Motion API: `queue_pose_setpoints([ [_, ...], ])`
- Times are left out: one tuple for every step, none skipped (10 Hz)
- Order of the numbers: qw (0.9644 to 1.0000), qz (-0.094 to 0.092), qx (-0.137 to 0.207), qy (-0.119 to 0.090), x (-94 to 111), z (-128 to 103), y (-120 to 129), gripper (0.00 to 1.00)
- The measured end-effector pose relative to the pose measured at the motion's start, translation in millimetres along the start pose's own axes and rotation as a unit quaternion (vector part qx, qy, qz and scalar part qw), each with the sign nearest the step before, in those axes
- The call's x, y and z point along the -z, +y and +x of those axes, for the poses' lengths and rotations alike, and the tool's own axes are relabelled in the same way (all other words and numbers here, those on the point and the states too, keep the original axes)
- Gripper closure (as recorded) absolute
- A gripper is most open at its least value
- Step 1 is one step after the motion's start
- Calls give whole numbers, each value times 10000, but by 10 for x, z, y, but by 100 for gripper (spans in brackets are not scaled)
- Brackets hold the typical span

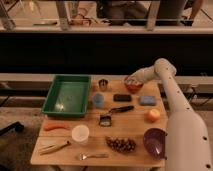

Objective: Wipe red bowl with towel

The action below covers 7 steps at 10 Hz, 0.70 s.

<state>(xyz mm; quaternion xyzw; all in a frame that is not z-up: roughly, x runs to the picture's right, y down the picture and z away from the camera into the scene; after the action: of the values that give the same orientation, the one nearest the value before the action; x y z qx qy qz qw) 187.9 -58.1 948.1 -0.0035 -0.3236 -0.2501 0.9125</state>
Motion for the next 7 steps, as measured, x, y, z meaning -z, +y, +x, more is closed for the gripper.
queue_pose_setpoints([
  [10000,-6,-40,-40,16,-54,16,100],
  [9999,-28,-107,-78,31,-75,59,100],
  [9998,-43,-150,-105,49,-87,75,100],
  [9997,-74,-186,-126,44,-92,98,100],
  [9996,-116,-238,-138,26,-93,109,100],
  [9994,-150,-274,-121,23,-76,117,100],
  [9992,-200,-329,-96,25,-48,138,100],
])
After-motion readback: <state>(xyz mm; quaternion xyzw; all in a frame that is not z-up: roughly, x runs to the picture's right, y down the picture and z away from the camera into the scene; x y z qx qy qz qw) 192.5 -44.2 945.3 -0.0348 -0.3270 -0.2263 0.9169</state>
